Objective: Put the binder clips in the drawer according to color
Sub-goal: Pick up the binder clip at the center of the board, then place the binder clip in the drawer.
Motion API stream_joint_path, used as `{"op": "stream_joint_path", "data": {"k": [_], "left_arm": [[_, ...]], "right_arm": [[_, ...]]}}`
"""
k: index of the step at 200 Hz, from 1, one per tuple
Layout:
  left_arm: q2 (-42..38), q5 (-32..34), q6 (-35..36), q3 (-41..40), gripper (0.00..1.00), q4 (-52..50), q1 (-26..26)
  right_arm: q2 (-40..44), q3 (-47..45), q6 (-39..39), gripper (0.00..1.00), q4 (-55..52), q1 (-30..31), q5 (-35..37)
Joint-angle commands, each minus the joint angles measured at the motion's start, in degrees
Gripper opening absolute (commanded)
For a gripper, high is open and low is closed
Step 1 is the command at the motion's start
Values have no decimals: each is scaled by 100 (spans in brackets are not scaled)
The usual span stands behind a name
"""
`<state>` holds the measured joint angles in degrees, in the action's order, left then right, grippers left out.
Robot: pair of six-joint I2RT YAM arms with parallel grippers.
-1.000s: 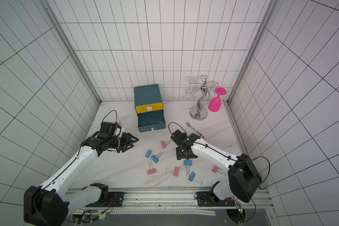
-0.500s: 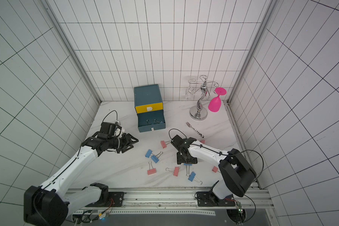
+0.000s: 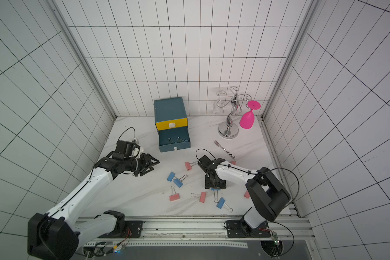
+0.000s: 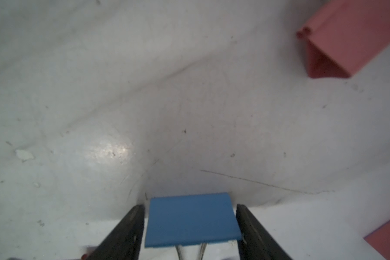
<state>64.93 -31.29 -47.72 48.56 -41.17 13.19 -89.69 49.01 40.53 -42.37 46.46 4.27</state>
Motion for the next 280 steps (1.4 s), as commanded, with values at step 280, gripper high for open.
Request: {"op": "stream_joint_path", "data": {"k": [280], "left_arm": [[-186, -97, 131, 351, 57, -126, -324]], "right_arm": [[-3008, 7089, -111, 72, 416, -1015, -1939]]}}
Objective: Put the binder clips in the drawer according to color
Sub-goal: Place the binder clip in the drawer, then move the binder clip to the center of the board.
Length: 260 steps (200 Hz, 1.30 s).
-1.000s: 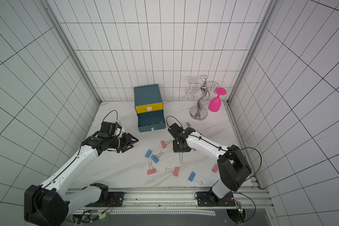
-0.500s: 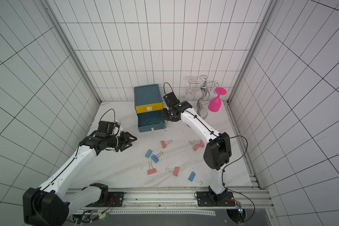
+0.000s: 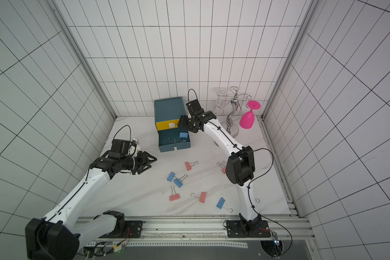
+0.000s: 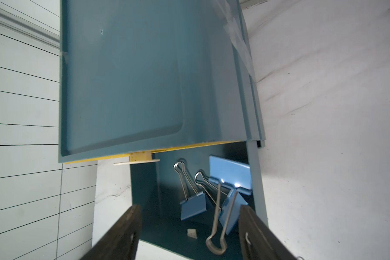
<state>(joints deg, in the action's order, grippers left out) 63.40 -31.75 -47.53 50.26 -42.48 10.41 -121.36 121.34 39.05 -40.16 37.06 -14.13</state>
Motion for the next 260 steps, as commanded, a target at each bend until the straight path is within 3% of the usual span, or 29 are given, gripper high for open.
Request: {"op": "stream_joint_path", "data": {"k": [1, 54, 162, 223, 260], "left_arm": [[-31, -51, 107, 183, 57, 4, -47], [-26, -7, 180, 248, 57, -23, -48], [68, 90, 187, 260, 57, 81, 135], [174, 117, 110, 192, 57, 204, 337], [254, 94, 75, 151, 57, 283, 391]], "right_arm": [[171, -149, 35, 72, 198, -76, -99], [952, -1101, -178, 69, 193, -91, 70], [3920, -5710, -165, 69, -367, -129, 914], [5034, -7342, 340, 69, -818, -128, 923], [5490, -7982, 662, 69, -808, -39, 545]]}}
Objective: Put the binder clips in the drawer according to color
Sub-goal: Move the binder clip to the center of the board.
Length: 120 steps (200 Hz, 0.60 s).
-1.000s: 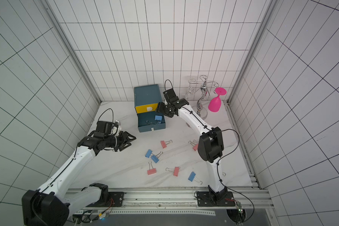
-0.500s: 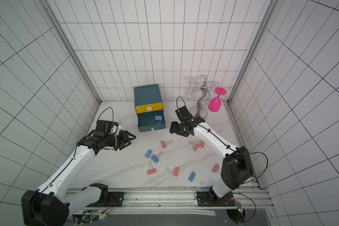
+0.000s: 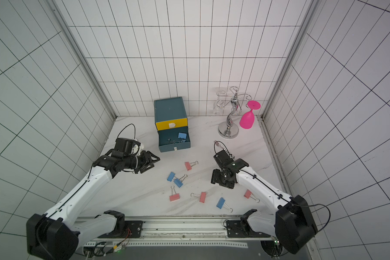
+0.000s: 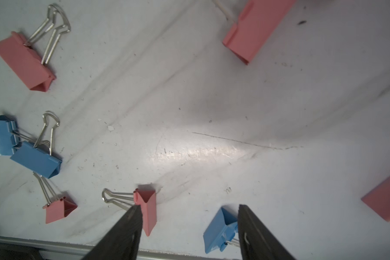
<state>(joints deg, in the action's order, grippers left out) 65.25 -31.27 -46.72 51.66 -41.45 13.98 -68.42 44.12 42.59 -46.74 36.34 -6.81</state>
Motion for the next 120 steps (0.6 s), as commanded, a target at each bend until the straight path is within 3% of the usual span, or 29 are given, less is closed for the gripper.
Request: {"op": "stream_joint_path", "data": {"k": [1, 69, 120], "left_arm": [[67, 44, -9, 11, 57, 185, 39], [129, 42, 5, 2, 57, 245, 44], [152, 50, 5, 0, 57, 249, 44]], "right_arm": [[201, -270, 310, 69, -155, 36, -201], [236, -572, 853, 69, -494, 1067, -423], [224, -777, 929, 68, -470, 1177, -559]]}}
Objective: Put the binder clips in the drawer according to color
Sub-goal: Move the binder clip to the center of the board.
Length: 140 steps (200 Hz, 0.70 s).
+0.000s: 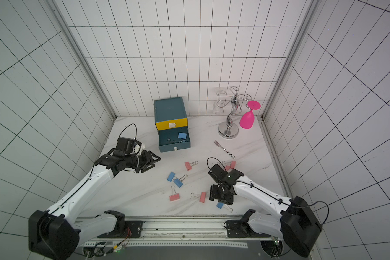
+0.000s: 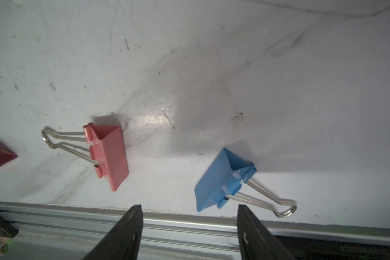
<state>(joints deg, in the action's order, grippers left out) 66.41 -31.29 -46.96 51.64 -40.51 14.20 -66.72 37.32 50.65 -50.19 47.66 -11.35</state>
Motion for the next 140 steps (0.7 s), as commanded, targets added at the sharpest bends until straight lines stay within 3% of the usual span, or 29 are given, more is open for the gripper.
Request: {"op": "stream_joint_path", "data": {"k": [1, 66, 140], "left_arm": [[37, 53, 24, 3, 57, 152, 22], [14, 98, -33, 13, 57, 178, 22], [-91, 133, -24, 56, 57, 53, 22]], "right_arm": [[45, -100, 121, 68, -124, 48, -113], [-433, -84, -117, 67, 258, 38, -679], [-1255, 452, -596, 67, 531, -317, -540]]}}
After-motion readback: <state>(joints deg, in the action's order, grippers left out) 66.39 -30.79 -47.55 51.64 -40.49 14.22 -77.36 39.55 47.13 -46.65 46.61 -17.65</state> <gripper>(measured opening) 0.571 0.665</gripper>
